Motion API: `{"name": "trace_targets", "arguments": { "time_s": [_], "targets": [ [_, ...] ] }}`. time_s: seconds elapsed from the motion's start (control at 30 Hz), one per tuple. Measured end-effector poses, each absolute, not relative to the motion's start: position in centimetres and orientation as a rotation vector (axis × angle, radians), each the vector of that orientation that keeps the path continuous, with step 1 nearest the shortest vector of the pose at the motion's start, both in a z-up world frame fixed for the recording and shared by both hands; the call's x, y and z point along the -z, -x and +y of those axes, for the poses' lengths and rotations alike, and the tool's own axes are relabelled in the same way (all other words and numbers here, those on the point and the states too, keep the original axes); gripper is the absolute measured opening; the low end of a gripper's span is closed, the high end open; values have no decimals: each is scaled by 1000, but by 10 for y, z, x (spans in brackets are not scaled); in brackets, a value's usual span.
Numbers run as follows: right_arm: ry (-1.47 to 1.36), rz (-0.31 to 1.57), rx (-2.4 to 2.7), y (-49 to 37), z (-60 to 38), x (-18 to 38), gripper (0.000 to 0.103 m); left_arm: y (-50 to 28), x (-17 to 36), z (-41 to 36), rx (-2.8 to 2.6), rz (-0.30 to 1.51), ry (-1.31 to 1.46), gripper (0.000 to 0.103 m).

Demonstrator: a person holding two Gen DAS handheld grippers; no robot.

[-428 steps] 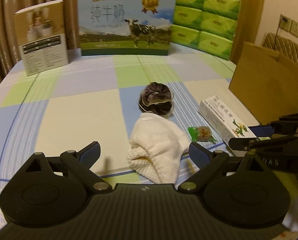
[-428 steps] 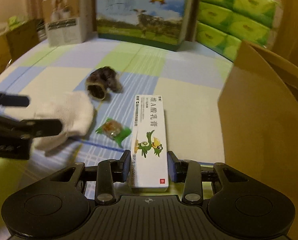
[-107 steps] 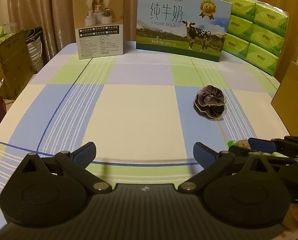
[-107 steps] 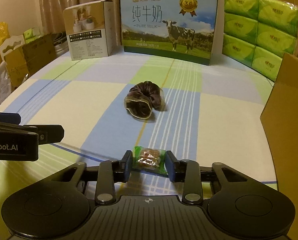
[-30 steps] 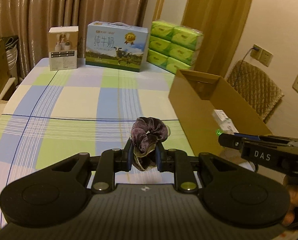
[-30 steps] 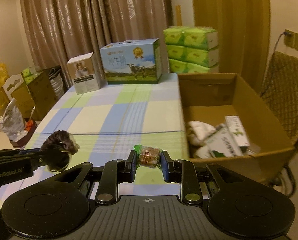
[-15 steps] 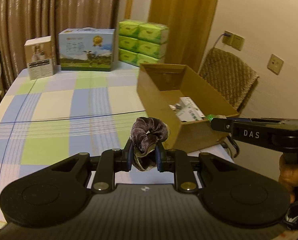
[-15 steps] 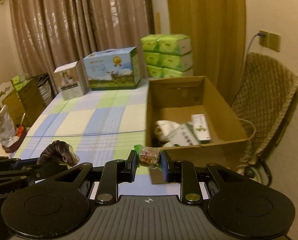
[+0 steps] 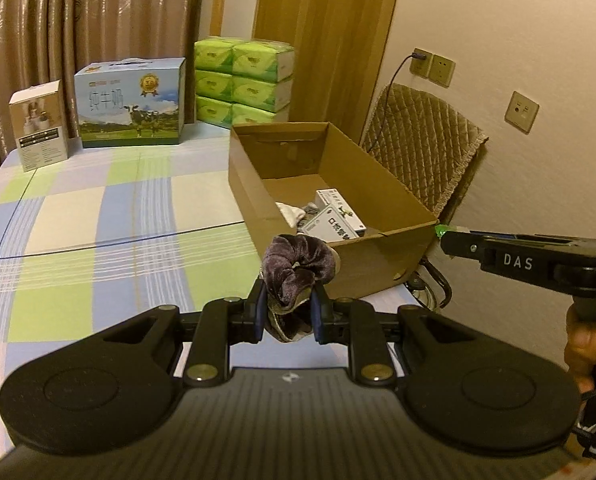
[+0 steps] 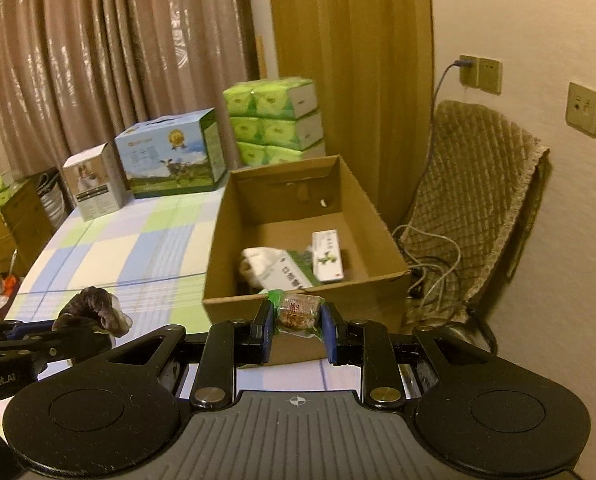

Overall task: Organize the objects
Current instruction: 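Carry the dark round object with the left tool over the cardboard box while the right tool carries the candy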

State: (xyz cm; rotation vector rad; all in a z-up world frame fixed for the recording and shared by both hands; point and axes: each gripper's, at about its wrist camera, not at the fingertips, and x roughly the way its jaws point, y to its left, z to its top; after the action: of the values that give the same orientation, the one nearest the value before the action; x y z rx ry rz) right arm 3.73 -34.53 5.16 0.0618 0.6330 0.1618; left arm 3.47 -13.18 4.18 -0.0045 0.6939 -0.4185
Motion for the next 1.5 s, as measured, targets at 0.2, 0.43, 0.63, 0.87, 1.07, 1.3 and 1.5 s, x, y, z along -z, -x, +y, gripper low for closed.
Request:
{"name": "trace_targets", "arguments": {
  "time_s": [0.2,0.43,0.63,0.87,1.07,1.3,1.5],
  "targets": [
    [-69,629,-149,-42,-355,-53,22,-40,-42,-144,428,700,-1,18],
    [-86,621,-141,-48,-364,-55,22,-53,-46,-163,449,699,-10,18],
    [-97,615,-130,-52,-373,-56,22,-62,-45,-176,458,707,-6,18],
    [-102,614,-128,-55,-377,-57,22,-66,-44,-185,465,714,-14,18],
    [-100,615,-129,-56,-378,-57,22,-70,-44,-189,468,718,-19,18],
    [-83,611,-129,-66,-378,-59,22,-77,-42,-194,470,723,-21,18],
    [-66,614,-136,-77,-378,-59,22,-88,-40,-198,473,728,-17,18]
  ]
}}
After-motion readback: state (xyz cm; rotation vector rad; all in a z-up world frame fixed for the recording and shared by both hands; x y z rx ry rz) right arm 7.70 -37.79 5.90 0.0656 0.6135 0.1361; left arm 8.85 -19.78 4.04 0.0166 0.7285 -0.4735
